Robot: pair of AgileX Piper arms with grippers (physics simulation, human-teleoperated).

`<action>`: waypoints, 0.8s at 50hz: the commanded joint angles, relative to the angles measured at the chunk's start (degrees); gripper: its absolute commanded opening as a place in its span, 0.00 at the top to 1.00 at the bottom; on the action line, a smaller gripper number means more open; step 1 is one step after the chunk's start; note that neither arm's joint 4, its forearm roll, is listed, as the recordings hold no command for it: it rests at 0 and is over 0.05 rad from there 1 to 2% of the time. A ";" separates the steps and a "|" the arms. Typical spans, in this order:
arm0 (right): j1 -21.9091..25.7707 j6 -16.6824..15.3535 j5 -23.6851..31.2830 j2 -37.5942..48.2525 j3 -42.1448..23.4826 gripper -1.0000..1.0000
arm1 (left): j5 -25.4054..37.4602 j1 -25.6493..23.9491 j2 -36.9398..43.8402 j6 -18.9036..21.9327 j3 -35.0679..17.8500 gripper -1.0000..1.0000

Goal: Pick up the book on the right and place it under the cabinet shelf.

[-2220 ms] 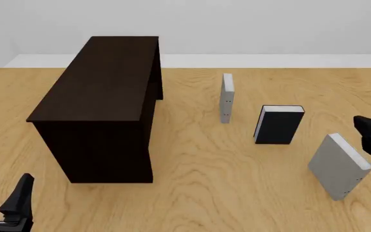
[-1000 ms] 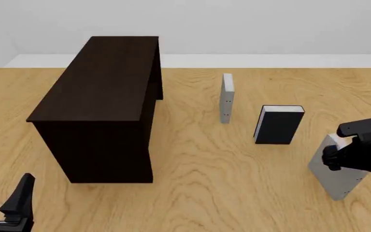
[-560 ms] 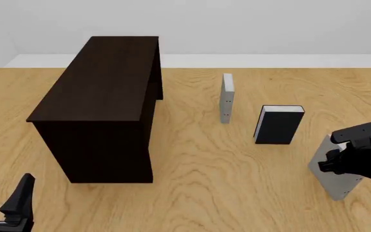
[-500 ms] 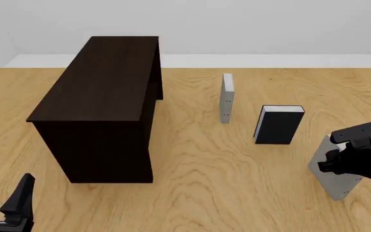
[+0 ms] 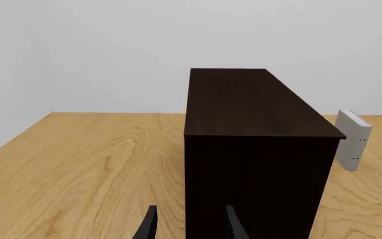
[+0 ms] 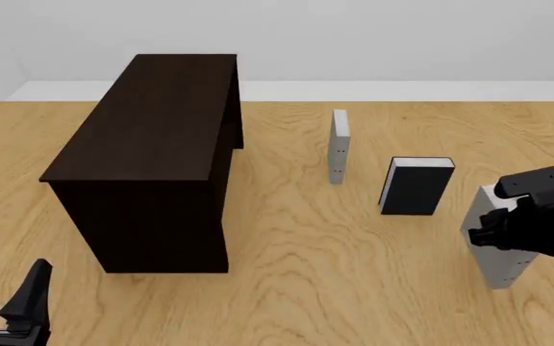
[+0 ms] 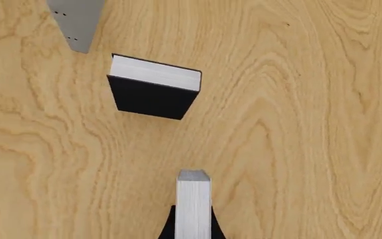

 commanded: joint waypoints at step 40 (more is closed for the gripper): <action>33.81 36.61 6.77 -13.93 -16.30 1.00 | 0.32 0.01 -0.13 0.01 -0.18 0.00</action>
